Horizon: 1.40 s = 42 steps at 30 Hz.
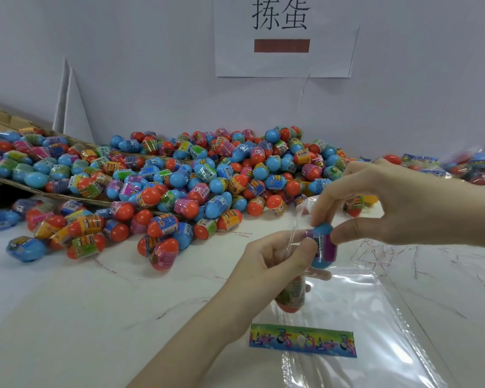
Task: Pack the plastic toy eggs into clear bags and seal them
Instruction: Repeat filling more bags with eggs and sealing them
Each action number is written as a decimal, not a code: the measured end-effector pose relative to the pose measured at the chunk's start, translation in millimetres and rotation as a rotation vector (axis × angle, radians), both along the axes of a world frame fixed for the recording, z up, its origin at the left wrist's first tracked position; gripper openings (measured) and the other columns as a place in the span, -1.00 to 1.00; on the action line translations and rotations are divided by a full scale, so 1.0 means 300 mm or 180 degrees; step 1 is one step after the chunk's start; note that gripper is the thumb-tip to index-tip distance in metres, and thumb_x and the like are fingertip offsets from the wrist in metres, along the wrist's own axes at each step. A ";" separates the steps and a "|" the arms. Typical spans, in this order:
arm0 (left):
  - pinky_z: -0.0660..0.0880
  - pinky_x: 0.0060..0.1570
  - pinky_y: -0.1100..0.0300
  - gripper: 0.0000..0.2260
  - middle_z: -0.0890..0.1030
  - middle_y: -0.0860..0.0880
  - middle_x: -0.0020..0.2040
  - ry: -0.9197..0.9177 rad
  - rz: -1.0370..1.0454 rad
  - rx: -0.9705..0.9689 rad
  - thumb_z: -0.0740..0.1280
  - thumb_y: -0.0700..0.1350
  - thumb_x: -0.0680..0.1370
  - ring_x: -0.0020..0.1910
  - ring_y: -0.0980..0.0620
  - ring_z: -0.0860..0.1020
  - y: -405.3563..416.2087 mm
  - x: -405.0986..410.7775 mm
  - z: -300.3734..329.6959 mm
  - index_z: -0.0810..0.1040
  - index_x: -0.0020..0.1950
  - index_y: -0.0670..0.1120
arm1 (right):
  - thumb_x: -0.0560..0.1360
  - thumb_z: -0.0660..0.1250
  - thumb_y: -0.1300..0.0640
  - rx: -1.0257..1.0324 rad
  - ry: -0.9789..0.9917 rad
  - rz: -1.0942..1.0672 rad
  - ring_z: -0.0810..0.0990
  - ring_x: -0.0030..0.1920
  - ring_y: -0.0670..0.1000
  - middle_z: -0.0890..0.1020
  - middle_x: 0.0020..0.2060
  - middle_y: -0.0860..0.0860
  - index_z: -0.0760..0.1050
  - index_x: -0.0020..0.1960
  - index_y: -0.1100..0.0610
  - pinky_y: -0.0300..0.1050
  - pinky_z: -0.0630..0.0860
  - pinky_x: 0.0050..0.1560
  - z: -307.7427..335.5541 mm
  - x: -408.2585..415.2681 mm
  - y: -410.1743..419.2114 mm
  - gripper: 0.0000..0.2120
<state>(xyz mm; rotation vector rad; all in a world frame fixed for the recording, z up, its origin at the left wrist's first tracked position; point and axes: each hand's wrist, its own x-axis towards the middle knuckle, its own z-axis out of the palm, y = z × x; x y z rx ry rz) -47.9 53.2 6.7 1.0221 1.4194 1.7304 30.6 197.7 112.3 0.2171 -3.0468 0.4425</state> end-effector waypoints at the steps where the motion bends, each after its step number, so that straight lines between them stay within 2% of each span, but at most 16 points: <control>1: 0.56 -0.21 0.32 -0.65 0.69 0.07 -0.14 0.0034 0.0017 -0.0030 0.23 0.14 0.36 -0.16 0.11 0.66 0.002 -0.001 -0.003 0.55 0.04 0.01 | 0.37 0.40 0.06 0.0033 -0.0061 -0.0002 0.35 -0.06 -0.51 0.42 -0.12 -0.52 0.49 -0.14 -0.27 -0.70 0.16 -0.08 -0.003 0.000 0.003 -0.78; 5: 0.53 -0.22 0.35 -0.62 0.69 0.14 -0.20 0.0111 0.0187 -0.0255 0.12 0.28 0.33 -0.22 0.21 0.64 0.006 -0.009 -0.017 0.59 -0.11 0.10 | 0.40 0.30 -0.09 -0.0004 -0.0573 -0.0142 0.25 -0.03 -0.49 0.37 -0.11 -0.55 0.45 -0.14 -0.42 -0.41 0.27 -0.04 -0.003 0.010 0.001 -0.82; 7: 0.48 -0.17 0.42 -0.62 0.67 0.23 -0.20 0.0128 0.0253 -0.0312 0.08 0.29 0.34 -0.20 0.29 0.62 0.007 -0.013 -0.022 0.58 -0.14 0.14 | 0.29 0.19 -0.23 -0.0052 -0.0864 -0.0135 0.27 -0.02 -0.46 0.37 -0.08 -0.54 0.38 -0.07 -0.50 -0.31 0.32 0.00 -0.005 0.016 -0.002 -0.76; 9: 0.44 -0.26 0.53 -0.64 0.64 0.31 -0.25 0.0228 0.0306 -0.0300 0.05 0.27 0.37 -0.21 0.38 0.58 0.008 -0.009 -0.019 0.57 -0.15 0.15 | 0.18 0.09 -0.28 -0.0001 -0.0994 -0.0152 0.29 -0.01 -0.42 0.34 -0.05 -0.53 0.33 -0.06 -0.54 -0.23 0.35 0.08 -0.008 0.018 0.000 -0.66; 11: 0.38 -0.33 0.60 -0.65 0.61 0.32 -0.32 0.0373 0.0393 -0.0257 0.05 0.25 0.37 -0.29 0.41 0.55 0.011 -0.002 -0.013 0.55 -0.11 0.16 | 0.16 0.08 -0.28 -0.0065 -0.1068 -0.0176 0.32 -0.02 -0.42 0.36 -0.06 -0.53 0.42 -0.14 -0.48 -0.20 0.35 0.14 -0.009 0.021 0.000 -0.70; 14: 0.42 -0.32 0.53 -0.58 0.62 0.15 -0.33 0.0393 0.0562 -0.0131 0.15 0.24 0.31 -0.36 0.29 0.57 0.015 0.003 -0.010 0.43 0.12 0.17 | 0.13 0.09 -0.31 -0.0399 -0.0984 -0.0154 0.38 0.00 -0.37 0.44 -0.07 -0.46 0.46 -0.13 -0.40 -0.30 0.40 0.09 0.000 0.032 0.001 -0.65; 16: 0.46 -0.27 0.46 -0.56 0.63 0.04 -0.27 0.0389 0.0753 0.0096 0.23 0.20 0.32 -0.35 0.17 0.60 0.015 0.005 -0.020 0.26 0.18 0.29 | 0.14 0.09 -0.31 -0.0740 -0.0693 -0.0282 0.45 -0.02 -0.32 0.51 -0.09 -0.39 0.51 -0.10 -0.29 -0.43 0.43 -0.03 0.001 0.038 0.007 -0.60; 17: 0.48 -0.26 0.41 -0.56 0.63 0.02 -0.25 0.0418 0.0865 0.0228 0.25 0.17 0.34 -0.34 0.11 0.61 0.014 0.005 -0.025 0.19 0.16 0.37 | 0.16 0.09 -0.28 -0.0891 -0.0489 -0.0391 0.49 -0.04 -0.26 0.55 -0.11 -0.30 0.52 -0.12 -0.21 -0.40 0.45 -0.05 -0.002 0.040 0.013 -0.60; 20: 0.55 -0.33 0.19 -0.57 0.62 0.09 -0.19 0.0849 0.1122 0.0421 0.24 0.17 0.49 -0.34 -0.02 0.61 0.009 0.012 -0.033 0.07 0.10 0.63 | 0.23 0.08 -0.18 -0.1227 -0.0113 -0.0676 0.53 -0.18 -0.16 0.62 -0.27 -0.13 0.47 -0.09 -0.06 -0.17 0.45 0.01 -0.021 0.032 0.030 -0.64; 23: 0.48 -0.39 0.18 -0.55 0.55 0.23 -0.15 0.1625 0.1204 0.0281 0.13 0.13 0.51 -0.36 0.13 0.55 0.003 0.011 -0.041 0.03 0.11 0.69 | 0.27 0.05 -0.15 -0.1499 -0.0180 -0.0684 0.49 -0.33 -0.21 0.68 -0.27 -0.14 0.41 -0.04 0.01 -0.16 0.42 0.00 -0.038 0.022 0.021 -0.62; 25: 0.46 -0.37 0.17 -0.57 0.49 0.26 -0.14 0.1998 0.1181 0.0135 0.08 0.12 0.53 -0.39 0.20 0.47 -0.002 0.009 -0.044 0.04 0.17 0.66 | 0.29 0.05 -0.15 -0.1618 -0.0115 -0.0641 0.52 -0.31 -0.14 0.69 -0.28 -0.07 0.39 -0.03 0.03 -0.19 0.44 -0.04 -0.048 0.016 0.019 -0.62; 29: 0.50 -0.32 -0.03 -0.61 0.43 0.06 -0.16 0.2878 0.1350 -0.0020 -0.04 0.16 0.53 -0.39 0.05 0.43 -0.010 0.012 -0.039 0.02 0.33 0.45 | 0.31 0.06 -0.11 -0.1837 0.0134 -0.0620 0.55 -0.37 -0.16 0.67 -0.37 -0.03 0.37 -0.04 0.03 -0.41 0.42 -0.31 -0.062 0.005 0.019 -0.67; 31: 0.51 -0.40 -0.01 -0.62 0.49 0.03 -0.23 0.3096 0.1495 0.0069 -0.02 0.10 0.54 -0.43 -0.01 0.46 -0.008 0.015 -0.034 0.27 0.33 0.32 | 0.32 0.06 -0.11 -0.1909 0.0215 -0.0623 0.56 -0.36 -0.16 0.67 -0.37 -0.03 0.38 -0.04 0.02 -0.40 0.45 -0.29 -0.067 0.003 0.023 -0.68; 35: 0.57 -0.32 0.00 -0.60 0.63 -0.10 -0.17 0.3234 0.1762 -0.0073 0.02 0.04 0.55 -0.31 -0.08 0.59 -0.007 0.016 -0.023 0.41 0.33 0.04 | 0.29 0.07 -0.15 -0.1990 0.0276 -0.0577 0.58 -0.33 -0.15 0.67 -0.36 -0.03 0.39 -0.03 0.03 -0.38 0.48 -0.23 -0.074 0.007 0.032 -0.63; 38: 0.58 -0.38 0.06 -0.64 0.64 -0.06 -0.24 0.3413 0.1867 -0.0139 0.08 0.00 0.54 -0.36 -0.06 0.60 -0.008 0.012 -0.026 0.57 0.14 -0.11 | 0.25 0.09 -0.18 -0.1911 0.0235 -0.0525 0.59 -0.32 -0.15 0.67 -0.34 -0.04 0.40 -0.04 0.01 -0.38 0.49 -0.23 -0.074 0.008 0.034 -0.61; 42: 0.56 -0.43 0.06 -0.73 0.63 -0.03 -0.26 0.3388 0.1965 -0.0072 0.10 -0.02 0.54 -0.39 -0.06 0.59 -0.005 0.009 -0.033 0.54 -0.01 -0.10 | 0.19 0.09 -0.28 -0.1315 0.0309 -0.0591 0.55 -0.25 -0.23 0.65 -0.29 -0.11 0.43 -0.10 -0.11 -0.33 0.44 -0.21 -0.064 0.016 0.027 -0.61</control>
